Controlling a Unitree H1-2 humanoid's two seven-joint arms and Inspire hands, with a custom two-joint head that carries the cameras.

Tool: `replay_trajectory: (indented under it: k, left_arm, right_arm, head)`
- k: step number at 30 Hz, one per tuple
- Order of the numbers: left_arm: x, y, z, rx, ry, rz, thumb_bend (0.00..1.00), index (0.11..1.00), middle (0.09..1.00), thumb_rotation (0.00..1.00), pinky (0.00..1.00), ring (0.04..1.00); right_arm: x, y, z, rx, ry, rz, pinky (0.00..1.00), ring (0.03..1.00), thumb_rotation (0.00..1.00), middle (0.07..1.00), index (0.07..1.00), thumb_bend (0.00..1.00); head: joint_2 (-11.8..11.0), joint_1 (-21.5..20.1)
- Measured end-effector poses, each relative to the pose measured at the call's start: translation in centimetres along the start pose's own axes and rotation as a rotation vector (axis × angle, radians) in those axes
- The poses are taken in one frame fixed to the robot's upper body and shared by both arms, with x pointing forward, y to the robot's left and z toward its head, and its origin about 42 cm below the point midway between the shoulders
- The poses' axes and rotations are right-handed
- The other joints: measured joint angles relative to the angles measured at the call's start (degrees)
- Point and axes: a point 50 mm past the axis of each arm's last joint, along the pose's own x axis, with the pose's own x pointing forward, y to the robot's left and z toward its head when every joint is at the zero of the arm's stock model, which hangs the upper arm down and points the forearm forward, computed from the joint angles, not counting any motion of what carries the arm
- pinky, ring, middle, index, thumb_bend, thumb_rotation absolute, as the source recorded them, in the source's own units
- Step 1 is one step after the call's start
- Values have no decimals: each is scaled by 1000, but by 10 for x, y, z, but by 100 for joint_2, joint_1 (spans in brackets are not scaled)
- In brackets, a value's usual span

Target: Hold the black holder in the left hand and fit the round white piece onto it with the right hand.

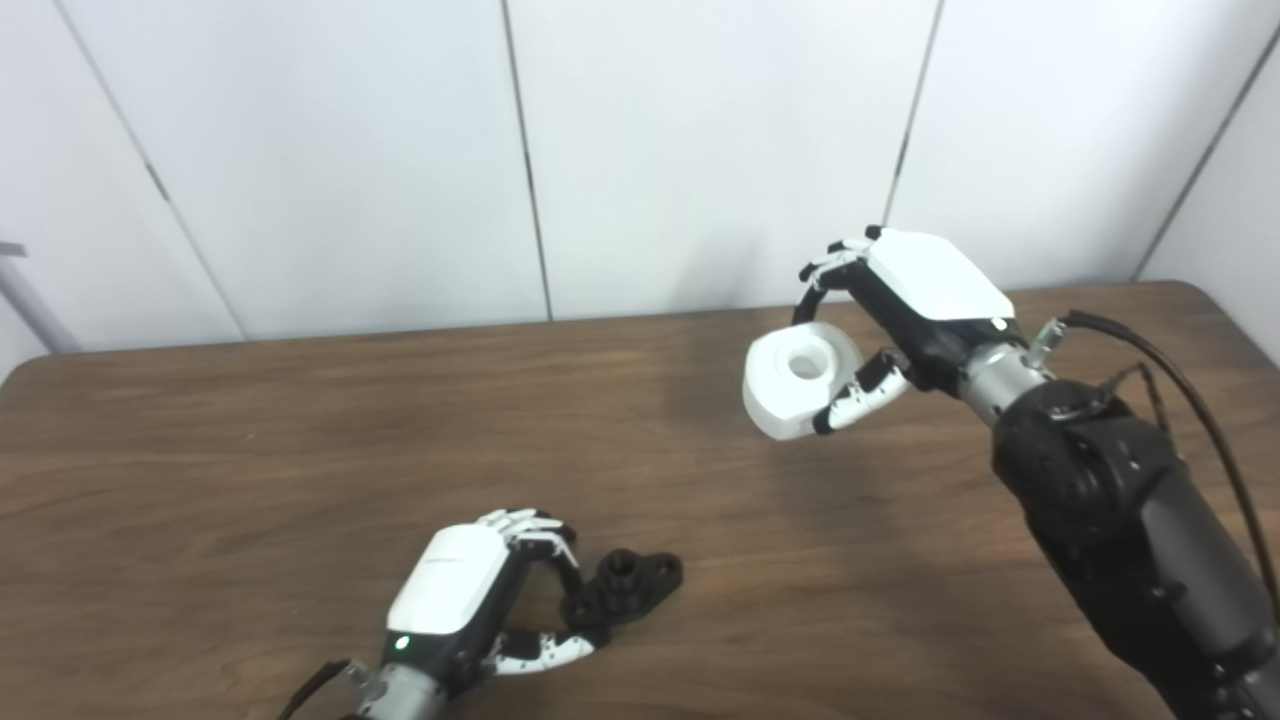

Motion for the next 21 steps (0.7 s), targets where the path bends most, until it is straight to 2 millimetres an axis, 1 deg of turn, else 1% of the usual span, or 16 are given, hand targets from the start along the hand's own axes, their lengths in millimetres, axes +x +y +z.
replay_trajectory:
  k: [5, 7, 12, 14, 19, 20, 21]
  left_arm:
    - [3, -2, 4, 11, 0, 2, 520, 487, 768, 47, 874, 836]
    - [3, -2, 5, 13, 0, 2, 520, 487, 769, 47, 882, 837]
    - [5, -2, 6, 13, 9, 3, 519, 487, 767, 47, 891, 840]
    - [5, -2, 6, 12, 10, 3, 520, 487, 768, 47, 889, 840]
    - [7, -2, 9, 15, 4, 0, 520, 487, 770, 47, 887, 843]
    - [7, -2, 9, 15, 4, 0, 520, 487, 770, 47, 887, 843]
    - [7, -2, 9, 15, 4, 0, 520, 487, 770, 47, 887, 843]
  right_arm:
    - [-7, -1, 22, 31, -61, 48, 1000, 912, 135, 820, 482, 525]
    - [-9, 1, 28, 35, -77, 72, 1000, 909, 134, 821, 482, 524]
    - [-14, 0, 46, 67, -121, 101, 1000, 916, 134, 829, 482, 524]
    - [-15, 1, 53, 85, -139, 110, 1000, 916, 134, 829, 483, 524]
    - [-15, 5, 71, 94, -193, 164, 1000, 911, 136, 821, 482, 525]
    - [-15, 5, 74, 98, -202, 166, 1000, 908, 136, 821, 482, 525]
    - [-15, 5, 76, 104, -209, 164, 1000, 907, 136, 821, 482, 525]
  head:
    - [114, 44]
    - [202, 97]
    - [290, 141]
    - [351, 141]
    - [387, 106]
    - [457, 62]
    - [457, 62]
